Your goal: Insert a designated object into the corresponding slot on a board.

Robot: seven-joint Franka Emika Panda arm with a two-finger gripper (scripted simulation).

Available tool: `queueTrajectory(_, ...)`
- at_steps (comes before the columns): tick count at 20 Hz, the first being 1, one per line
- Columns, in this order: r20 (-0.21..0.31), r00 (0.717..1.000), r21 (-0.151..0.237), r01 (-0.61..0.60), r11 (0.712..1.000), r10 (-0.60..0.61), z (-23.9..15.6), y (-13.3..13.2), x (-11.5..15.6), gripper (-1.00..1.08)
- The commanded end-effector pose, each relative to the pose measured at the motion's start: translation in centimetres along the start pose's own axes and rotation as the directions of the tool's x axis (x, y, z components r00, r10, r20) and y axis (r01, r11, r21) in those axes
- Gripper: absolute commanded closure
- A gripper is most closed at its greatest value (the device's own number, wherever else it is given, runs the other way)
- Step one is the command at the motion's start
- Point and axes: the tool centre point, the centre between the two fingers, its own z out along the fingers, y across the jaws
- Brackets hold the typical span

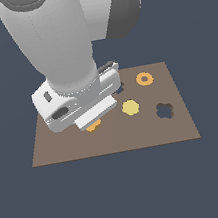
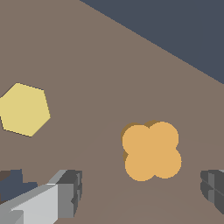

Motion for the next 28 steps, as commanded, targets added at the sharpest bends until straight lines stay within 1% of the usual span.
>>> queueTrajectory(1, -0.003, 0.999, 0.000, 0.043, 0.999, -0.043, 0.8, 0.6, 0.3, -0.92)
queueTrajectory(9, -0.006, 0.993, 0.001, 0.116, 0.993, -0.116, 2.3, 1.5, 1.0, -0.92)
queueTrajectory(15, -0.005, 0.993, 0.002, 0.118, 0.993, -0.118, 2.5, 1.6, 1.0, -0.92)
queueTrajectory(23, -0.006, 0.993, 0.001, 0.122, 0.993, -0.122, 4.4, 1.6, 1.1, -0.92)
queueTrajectory(24, -0.006, 0.993, 0.001, 0.122, 0.993, -0.122, 4.4, 1.6, 1.1, 1.08)
queueTrajectory(28, -0.006, 0.993, 0.001, 0.122, 0.993, -0.122, 4.4, 1.6, 1.1, 1.08)
